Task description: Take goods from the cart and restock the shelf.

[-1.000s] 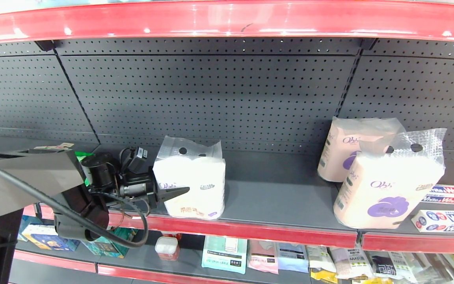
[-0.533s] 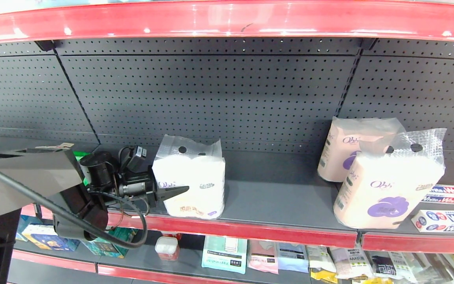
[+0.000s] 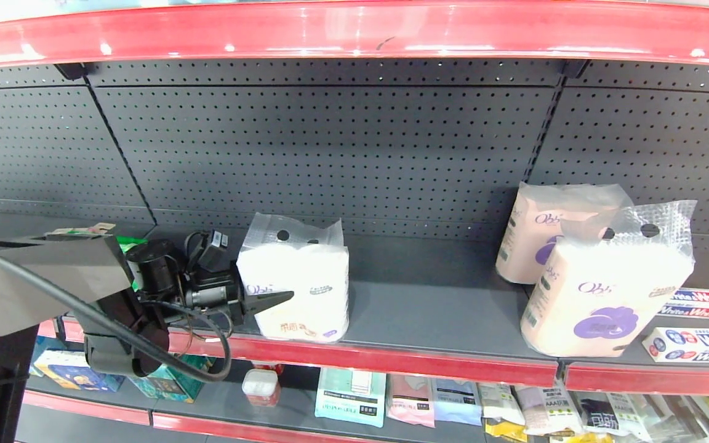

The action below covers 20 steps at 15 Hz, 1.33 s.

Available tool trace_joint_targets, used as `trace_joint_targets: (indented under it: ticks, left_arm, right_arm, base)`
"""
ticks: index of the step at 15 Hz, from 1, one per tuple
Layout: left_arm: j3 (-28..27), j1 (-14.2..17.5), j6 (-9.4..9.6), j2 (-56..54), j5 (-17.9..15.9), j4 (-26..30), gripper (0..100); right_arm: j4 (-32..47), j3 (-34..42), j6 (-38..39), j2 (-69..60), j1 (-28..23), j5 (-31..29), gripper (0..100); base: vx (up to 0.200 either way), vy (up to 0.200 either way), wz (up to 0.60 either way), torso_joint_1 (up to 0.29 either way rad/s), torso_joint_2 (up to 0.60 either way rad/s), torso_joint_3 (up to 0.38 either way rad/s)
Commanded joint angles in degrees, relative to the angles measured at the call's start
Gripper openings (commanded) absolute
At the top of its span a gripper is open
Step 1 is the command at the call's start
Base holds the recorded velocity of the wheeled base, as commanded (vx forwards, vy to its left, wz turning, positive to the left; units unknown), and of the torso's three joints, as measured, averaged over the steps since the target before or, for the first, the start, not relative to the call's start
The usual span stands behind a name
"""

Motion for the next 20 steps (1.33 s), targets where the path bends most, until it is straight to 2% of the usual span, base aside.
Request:
trace_joint_targets:
  ticks: [1, 3, 4, 6, 7, 9, 13, 20]
  left_arm:
    - [-0.01, -0.05, 0.00, 0.48, 0.05, 0.19, 0]
    - [-0.27, 0.04, -0.08, 0.48, 0.31, 0.19, 0]
    - [-0.27, 0.04, -0.08, 0.48, 0.40, 0.19, 100]
    - [-0.36, 0.04, -0.26, 0.48, 0.40, 0.19, 100]
    - [-0.27, -0.22, -1.23, 0.13, 0.40, 0.19, 100]
    - [0.08, -0.22, -2.02, -0.84, 0.40, 0.19, 100]
    - [0.69, 0.22, -5.62, -5.94, 0.75, 0.19, 100]
    - [2.19, 1.71, -5.97, -10.86, 0.84, 0.19, 100]
  right_arm:
    - [-0.02, -0.07, -0.04, 0.06, 0.01, 0.01, 0]
    - [-0.02, 0.02, -0.04, -0.03, 0.01, 0.01, 0]
    - [-0.02, 0.02, -0.04, 0.06, 0.01, 0.01, 0]
    - [-0.02, 0.02, -0.04, 0.06, 0.01, 0.01, 0]
    - [-0.02, 0.02, -0.04, 0.06, 0.01, 0.01, 0]
    - [-0.02, 0.02, -0.04, 0.06, 0.01, 0.01, 0]
    - [-0.02, -0.07, -0.30, 0.23, 0.01, 0.01, 0]
    - [-0.02, 0.20, -0.83, -0.29, -0.08, -0.08, 0]
  base:
    - [0.000, 0.000, 0.00, 0.000, 0.00, 0.000]
    - [0.000, 0.000, 0.00, 0.000, 0.00, 0.000]
    - [0.000, 0.000, 0.00, 0.000, 0.00, 0.000]
    - [0.000, 0.000, 0.00, 0.000, 0.00, 0.000]
    - [0.000, 0.000, 0.00, 0.000, 0.00, 0.000]
    - [0.000, 0.000, 0.00, 0.000, 0.00, 0.000]
    - [0.000, 0.000, 0.00, 0.000, 0.00, 0.000]
    - [0.000, 0.000, 0.00, 0.000, 0.00, 0.000]
